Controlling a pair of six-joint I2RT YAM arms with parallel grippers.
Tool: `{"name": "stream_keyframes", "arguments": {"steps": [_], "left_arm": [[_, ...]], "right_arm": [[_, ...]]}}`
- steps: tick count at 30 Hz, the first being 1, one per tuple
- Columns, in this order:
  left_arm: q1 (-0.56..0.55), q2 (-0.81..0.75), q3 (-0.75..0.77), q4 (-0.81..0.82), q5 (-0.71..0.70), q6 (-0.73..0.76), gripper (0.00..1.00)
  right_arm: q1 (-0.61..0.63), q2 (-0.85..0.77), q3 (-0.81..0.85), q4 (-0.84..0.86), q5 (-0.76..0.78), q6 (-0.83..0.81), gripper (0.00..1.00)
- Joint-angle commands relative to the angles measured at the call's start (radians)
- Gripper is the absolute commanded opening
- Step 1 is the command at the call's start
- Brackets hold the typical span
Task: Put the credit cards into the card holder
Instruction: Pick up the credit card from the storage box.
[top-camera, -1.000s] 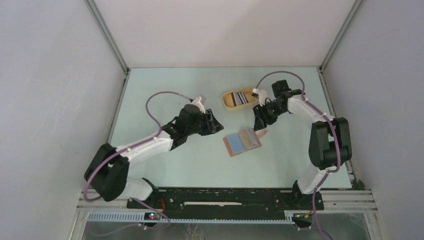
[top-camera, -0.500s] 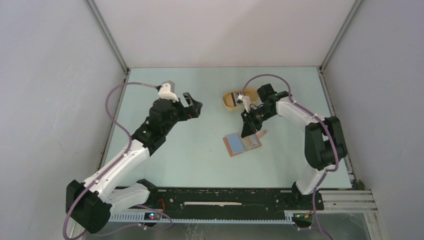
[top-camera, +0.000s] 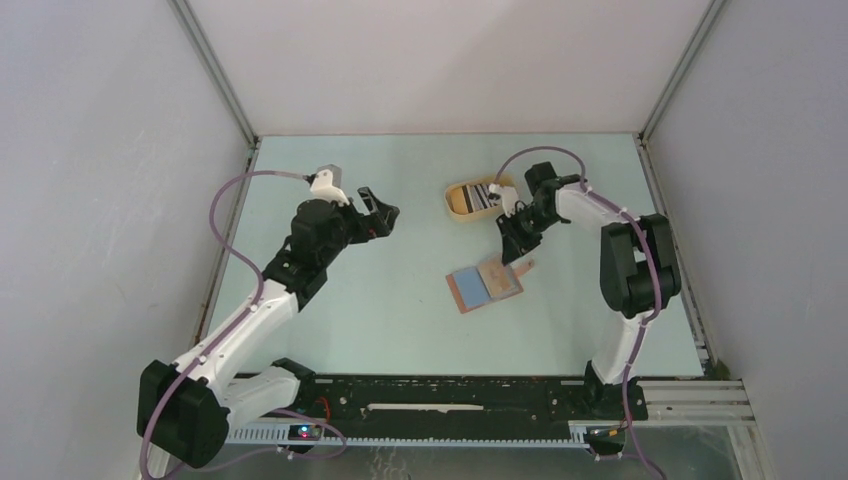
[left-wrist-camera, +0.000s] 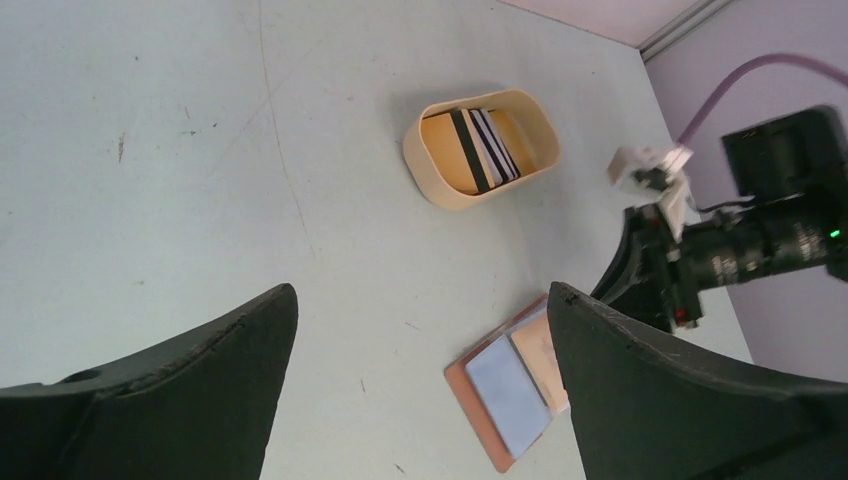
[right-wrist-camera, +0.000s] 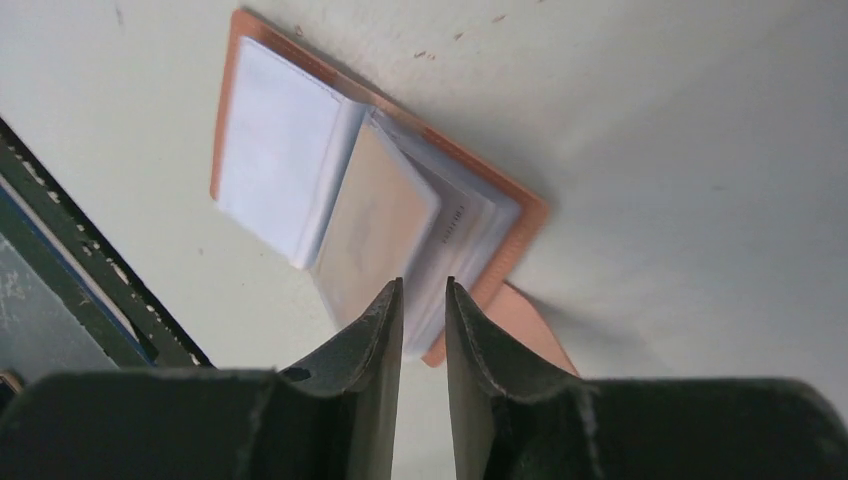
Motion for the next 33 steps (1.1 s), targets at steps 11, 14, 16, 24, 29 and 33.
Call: {"name": "stream_keyframes", "arguments": {"steps": [11, 14, 16, 24, 29, 33], "left_arm": [[0.031, 0.065, 0.073, 0.107, -0.004, 0.011, 1.0], [0.037, 0.078, 0.068, 0.122, 0.016, 0.003, 1.0], [0.041, 0.082, 0.063, 0.123, 0.036, 0.0, 1.0], [0.053, 0.14, -0.006, 0.231, 0.084, -0.075, 1.0], [0.063, 0.26, 0.032, 0.268, 0.161, -0.14, 0.97], [0.071, 0.332, 0.063, 0.278, 0.203, -0.192, 0.94]], "right_arm": [[-0.125, 0.005, 0.577, -0.097, -0.249, -0.05, 0.99], [-0.138, 0.206, 0.839, -0.239, -0.39, 0.027, 1.0], [-0.114, 0.211, 0.804, -0.174, -0.34, 0.031, 1.0], [-0.085, 0.328, 0.823, -0.052, -0.229, 0.225, 0.97], [-0.097, 0.399, 0.845, 0.016, -0.221, 0.351, 0.89], [-0.111, 0.459, 0.894, 0.043, -0.229, 0.418, 0.83]]}}
